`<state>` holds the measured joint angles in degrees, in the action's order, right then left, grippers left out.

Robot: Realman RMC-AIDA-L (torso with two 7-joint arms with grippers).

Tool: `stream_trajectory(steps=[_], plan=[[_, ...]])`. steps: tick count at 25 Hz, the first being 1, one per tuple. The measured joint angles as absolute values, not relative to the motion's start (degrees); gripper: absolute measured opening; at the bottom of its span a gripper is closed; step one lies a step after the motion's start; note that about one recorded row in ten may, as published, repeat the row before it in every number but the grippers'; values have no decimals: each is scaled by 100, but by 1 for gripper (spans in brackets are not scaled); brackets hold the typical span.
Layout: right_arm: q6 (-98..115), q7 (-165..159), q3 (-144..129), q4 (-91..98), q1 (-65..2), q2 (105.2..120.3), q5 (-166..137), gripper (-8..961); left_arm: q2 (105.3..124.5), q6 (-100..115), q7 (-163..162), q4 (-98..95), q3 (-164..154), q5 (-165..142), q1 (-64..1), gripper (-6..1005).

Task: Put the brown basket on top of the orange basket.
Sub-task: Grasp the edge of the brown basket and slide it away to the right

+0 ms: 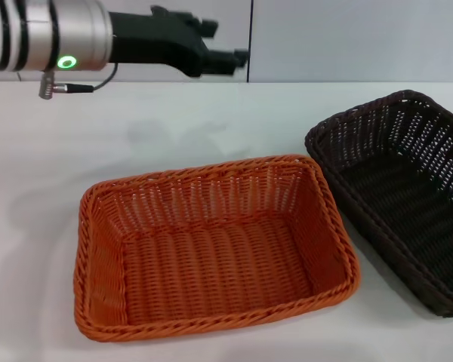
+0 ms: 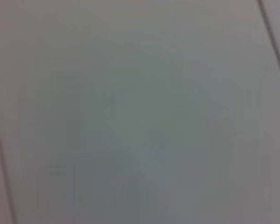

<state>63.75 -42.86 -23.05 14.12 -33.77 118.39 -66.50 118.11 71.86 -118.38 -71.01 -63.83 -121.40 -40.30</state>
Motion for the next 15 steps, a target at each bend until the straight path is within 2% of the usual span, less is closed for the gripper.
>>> stream_trajectory(steps=[1, 2, 6, 10, 15], plan=[[6375, -4286, -2305, 1412, -3377, 11839, -6650, 588, 11815, 6996, -11626, -7060, -6385, -11825, -3909, 718], [6362, -4614, -2365, 1671, -3347, 11831, -6955, 588, 11825, 6486, -10773, -6824, -6390, -10618, -3498, 718], [6385, -6476, -2833, 2873, -3256, 11736, -8594, 589, 11842, 6138, -9349, -6240, -6390, -8774, -3002, 716], [6708, -8826, -3171, 4206, -3316, 11518, -10632, 590, 11835, 6185, -8044, -5574, -6388, -7426, -2782, 715], [7979, -10500, -3163, 5662, -3684, 11384, -13251, 592, 11837, 6615, -6535, -4703, -6390, -6093, -2652, 715]])
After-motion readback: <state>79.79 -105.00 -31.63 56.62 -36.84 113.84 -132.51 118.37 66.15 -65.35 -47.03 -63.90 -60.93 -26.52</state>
